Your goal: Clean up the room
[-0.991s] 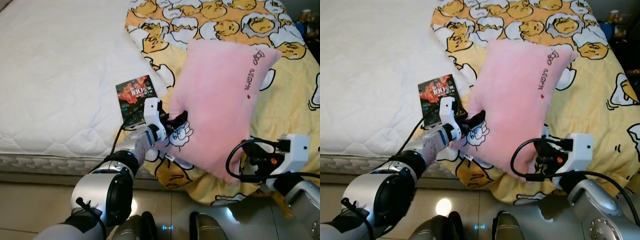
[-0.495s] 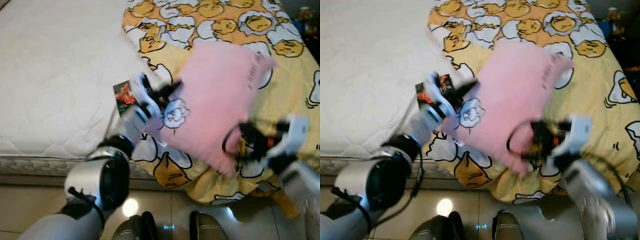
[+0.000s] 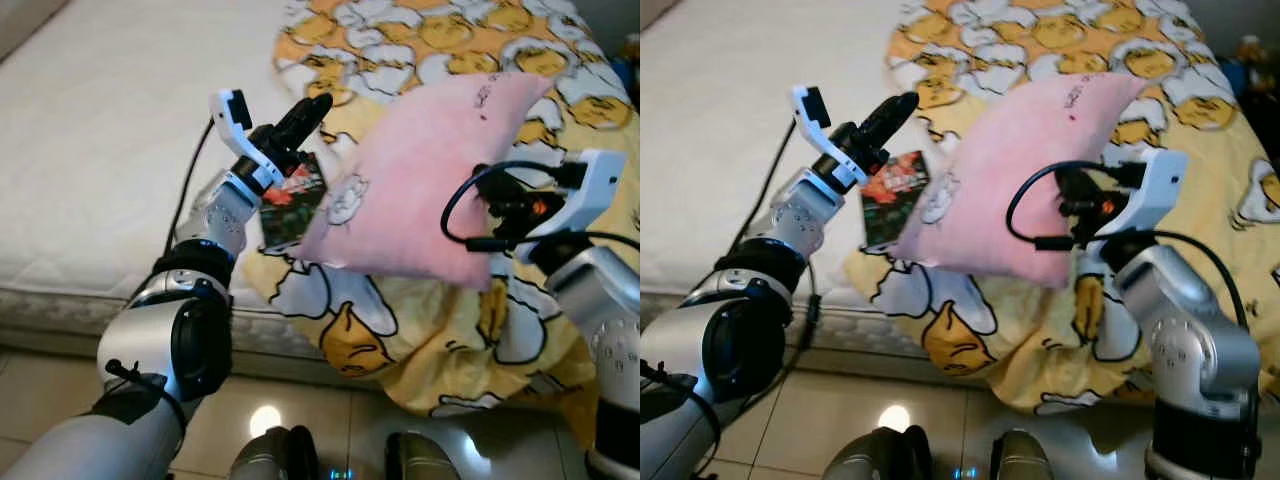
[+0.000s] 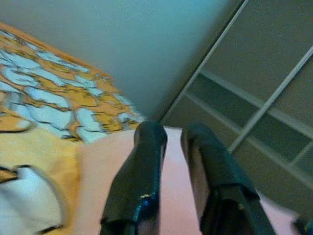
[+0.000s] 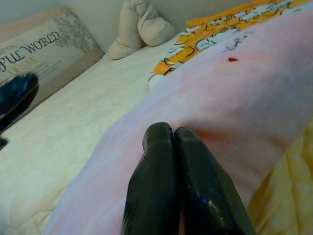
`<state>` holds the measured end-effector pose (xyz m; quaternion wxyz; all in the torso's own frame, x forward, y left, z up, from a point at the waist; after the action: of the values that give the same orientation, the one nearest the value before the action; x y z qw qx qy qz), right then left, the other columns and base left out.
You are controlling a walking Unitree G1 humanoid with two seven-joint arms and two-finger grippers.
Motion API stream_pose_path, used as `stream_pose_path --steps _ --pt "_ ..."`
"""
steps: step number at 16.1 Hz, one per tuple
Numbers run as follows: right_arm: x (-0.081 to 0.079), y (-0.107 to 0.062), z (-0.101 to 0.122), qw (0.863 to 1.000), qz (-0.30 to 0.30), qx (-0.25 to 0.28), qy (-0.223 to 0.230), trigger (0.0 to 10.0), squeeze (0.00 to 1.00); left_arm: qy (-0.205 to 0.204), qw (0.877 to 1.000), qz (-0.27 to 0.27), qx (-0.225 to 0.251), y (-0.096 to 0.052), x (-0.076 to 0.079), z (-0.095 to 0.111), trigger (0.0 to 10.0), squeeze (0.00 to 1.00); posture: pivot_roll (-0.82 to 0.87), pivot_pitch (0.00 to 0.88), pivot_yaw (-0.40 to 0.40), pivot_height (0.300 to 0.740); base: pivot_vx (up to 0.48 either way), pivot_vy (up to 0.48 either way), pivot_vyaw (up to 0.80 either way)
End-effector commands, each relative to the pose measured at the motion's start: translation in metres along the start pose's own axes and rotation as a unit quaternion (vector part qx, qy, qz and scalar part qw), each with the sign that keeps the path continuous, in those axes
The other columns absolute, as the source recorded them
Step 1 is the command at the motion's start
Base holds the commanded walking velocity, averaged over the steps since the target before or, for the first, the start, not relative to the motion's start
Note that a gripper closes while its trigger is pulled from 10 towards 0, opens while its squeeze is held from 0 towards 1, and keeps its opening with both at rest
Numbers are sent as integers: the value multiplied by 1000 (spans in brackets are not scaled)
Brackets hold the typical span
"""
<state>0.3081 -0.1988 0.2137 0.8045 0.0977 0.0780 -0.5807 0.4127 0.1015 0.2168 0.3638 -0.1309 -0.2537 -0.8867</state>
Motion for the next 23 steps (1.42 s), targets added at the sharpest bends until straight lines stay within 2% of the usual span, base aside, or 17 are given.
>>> stream_pose_path --steps 1,3,4,5,6,7,8,10,11,12,13,14,15,18,21,23 --pt "4 4 5 1000 -4 15 -12 0 0 35 999 17 -27 -6 -5 -6 10000 0 -257 19 92 724 0 0 0" --pt "9 25 6 999 -26 22 -19 0 0 71 994 61 -50 -17 -12 -22 10000 0 -232 0 88 724 0 0 0" --pt "6 37 12 999 -24 34 -21 0 0 86 989 114 -42 -25 -22 -21 10000 0 -208 0 81 724 0 0 0" --pt "6 46 17 998 -32 44 -24 0 0 122 982 143 -33 -31 -28 -15 10000 0 -185 0 73 724 0 0 0" --pt "10 54 23 996 -51 59 -36 0 0 175 972 153 -27 -35 -29 -9 10000 0 -155 0 59 724 0 0 0" --pt "13 62 29 993 -66 73 -61 0 0 209 963 169 -23 -37 -29 -3 10000 0 -132 0 49 724 0 0 0" --pt "15 69 36 990 -75 89 -77 0 0 262 950 171 -21 -38 -27 3 10000 0 -117 0 42 724 0 0 0" --pt "13 82 48 983 -86 112 -115 0 0 342 918 198 -27 -43 -29 11 10000 0 -85 0 23 724 0 0 0" --pt "10 88 49 980 -80 114 -143 0 0 398 890 220 -47 -48 -33 11 10000 0 -73 0 17 724 0 0 0" --pt "8 91 48 979 -75 116 -151 0 0 424 873 235 -59 -56 -37 9 10000 0 -69 0 15 724 0 0 0" --pt "8 93 45 980 -73 114 -148 0 0 405 880 239 -61 -65 -40 5 10000 1000 -63 0 8 724 0 0 0" --pt "10 93 37 982 -71 106 -139 0 0 341 902 255 -71 -76 -47 -5 10000 1000 -55 0 3 724 0 0 0" --pt "11 94 34 982 -72 104 -140 0 0 322 905 269 -71 -80 -50 -8 10000 1000 -53 0 1 724 0 0 0" --pt "15 97 38 977 -75 116 -164 0 0 322 899 286 -85 -80 -51 -15 10000 1000 -61 0 2 724 0 0 0" --pt "24 94 39 975 -86 116 -170 0 0 308 904 283 -86 -77 -49 -18 10000 1000 -70 0 6 724 0 0 0" --pt "30 90 30 975 -95 109 -170 0 0 298 909 277 -91 -73 -47 -20 10000 1000 -85 0 19 724 0 0 0"
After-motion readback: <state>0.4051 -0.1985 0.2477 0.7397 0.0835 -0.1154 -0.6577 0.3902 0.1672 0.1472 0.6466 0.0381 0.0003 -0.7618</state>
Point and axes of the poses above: a point about 5 cm out from each wrist's last joint towards the gripper, its own y axis pointing out of the wrist towards the gripper, its own z axis along the axis of the wrist's last joint, x = y × z, the point moved 2 cm from there along y, pointing out of the wrist towards the gripper
